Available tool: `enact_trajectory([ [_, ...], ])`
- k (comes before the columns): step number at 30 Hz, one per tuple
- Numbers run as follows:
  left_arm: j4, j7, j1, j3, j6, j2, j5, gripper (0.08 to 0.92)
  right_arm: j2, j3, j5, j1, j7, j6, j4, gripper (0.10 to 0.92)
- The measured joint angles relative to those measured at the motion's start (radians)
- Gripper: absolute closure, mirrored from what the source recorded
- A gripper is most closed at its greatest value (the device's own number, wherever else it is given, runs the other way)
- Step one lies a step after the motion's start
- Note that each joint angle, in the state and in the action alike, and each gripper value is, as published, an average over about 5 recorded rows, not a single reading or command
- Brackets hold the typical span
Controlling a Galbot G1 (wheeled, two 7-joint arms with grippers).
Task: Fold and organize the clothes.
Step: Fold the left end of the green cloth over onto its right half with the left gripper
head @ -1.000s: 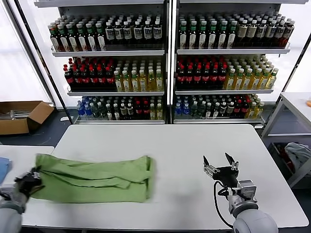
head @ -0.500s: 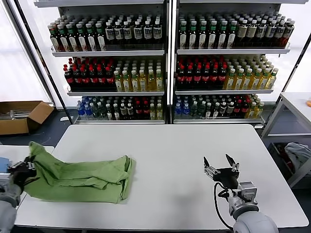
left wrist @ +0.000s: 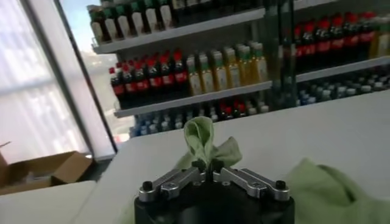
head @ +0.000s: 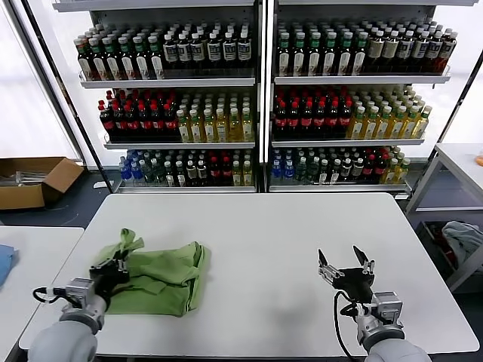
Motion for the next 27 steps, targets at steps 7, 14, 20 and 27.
enact_trajectory([
  [7,-0.01,0.003,-0.015,0.087,0.021,-0.051,0.028,0.892,0.005,-0.007,-0.008,-0.011,0.0,0.002,0.003,0.203],
  [14,-0.013,0.006,-0.031,0.137,0.032,-0.083,0.045,0.892,0.012,-0.016,-0.017,-0.022,-0.001,0.004,0.004,0.203],
  [20,-0.009,0.011,-0.049,0.164,0.039,-0.101,0.056,0.892,0.015,-0.022,-0.025,-0.033,-0.002,0.007,0.006,0.203],
  [27,0.024,0.019,-0.073,0.193,0.026,-0.128,0.072,0.892,0.02,-0.027,-0.035,-0.048,-0.004,0.012,0.01,0.203],
])
